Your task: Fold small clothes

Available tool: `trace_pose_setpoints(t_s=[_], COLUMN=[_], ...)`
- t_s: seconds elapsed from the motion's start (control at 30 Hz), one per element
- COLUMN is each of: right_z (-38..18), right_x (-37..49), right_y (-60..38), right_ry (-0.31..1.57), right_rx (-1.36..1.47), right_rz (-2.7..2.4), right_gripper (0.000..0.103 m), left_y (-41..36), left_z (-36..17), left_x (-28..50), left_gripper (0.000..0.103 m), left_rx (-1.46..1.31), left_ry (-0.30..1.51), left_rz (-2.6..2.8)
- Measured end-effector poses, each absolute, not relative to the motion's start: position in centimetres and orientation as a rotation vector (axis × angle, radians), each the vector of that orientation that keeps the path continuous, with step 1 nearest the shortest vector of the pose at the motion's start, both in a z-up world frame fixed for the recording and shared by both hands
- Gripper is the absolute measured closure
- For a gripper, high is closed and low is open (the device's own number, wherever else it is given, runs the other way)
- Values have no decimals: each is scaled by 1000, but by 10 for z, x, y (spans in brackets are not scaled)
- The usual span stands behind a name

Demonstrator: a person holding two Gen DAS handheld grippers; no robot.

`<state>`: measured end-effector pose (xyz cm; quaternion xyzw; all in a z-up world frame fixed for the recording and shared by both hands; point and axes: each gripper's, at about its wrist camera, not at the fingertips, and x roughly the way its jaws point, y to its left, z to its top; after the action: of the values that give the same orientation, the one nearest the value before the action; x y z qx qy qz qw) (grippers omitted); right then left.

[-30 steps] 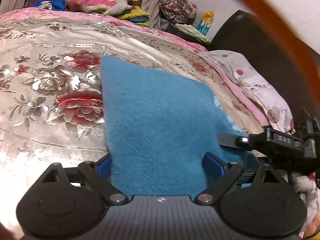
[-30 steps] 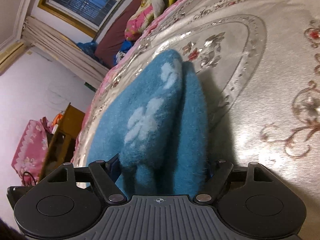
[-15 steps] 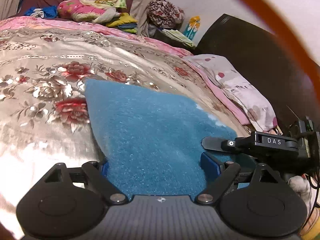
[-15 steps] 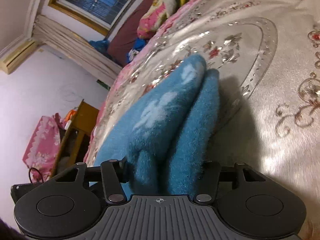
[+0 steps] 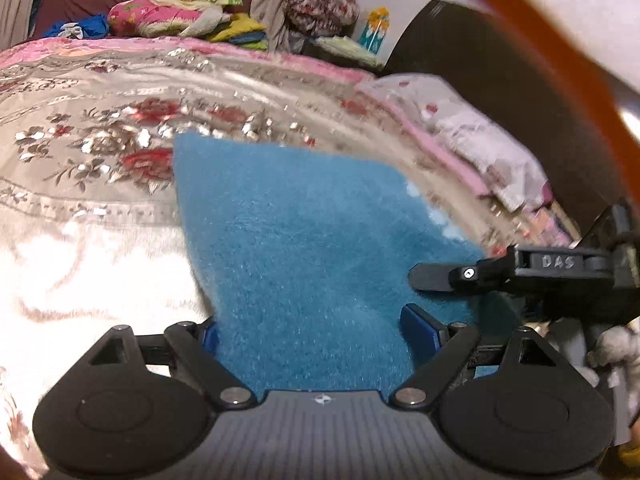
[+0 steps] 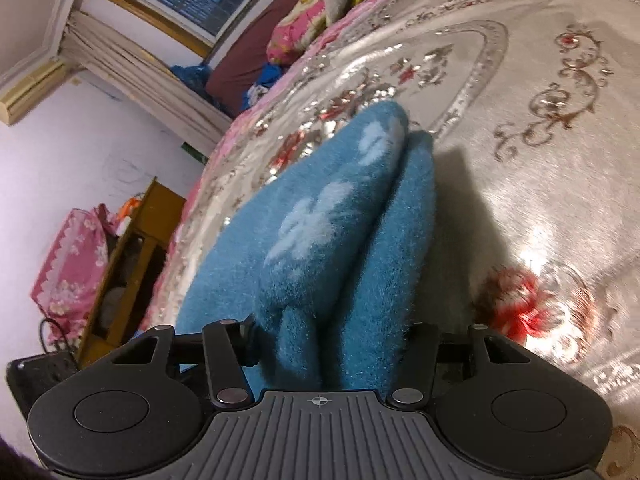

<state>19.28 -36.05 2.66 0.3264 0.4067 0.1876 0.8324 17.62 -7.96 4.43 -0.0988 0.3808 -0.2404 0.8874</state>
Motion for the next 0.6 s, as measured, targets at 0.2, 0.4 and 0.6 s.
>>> trace_pose_setpoints(t_s=[0.2,0.4,0.6], right_z=[15,45,80], right_x=[186,173,162], right_y=[-364,-369,-365], right_ry=[885,855,758], right_rx=[696,600,419], right_rz=[342,311,236], right_gripper=[46,45,45], left_y=[-80,-67,-55], left_z=[37,55,73], left_x=[172,167,179], left_gripper=[13,14,14], left_rx=[-179,-130,-119], left_ry=[807,759,702], left_rz=[-467,-427,-382])
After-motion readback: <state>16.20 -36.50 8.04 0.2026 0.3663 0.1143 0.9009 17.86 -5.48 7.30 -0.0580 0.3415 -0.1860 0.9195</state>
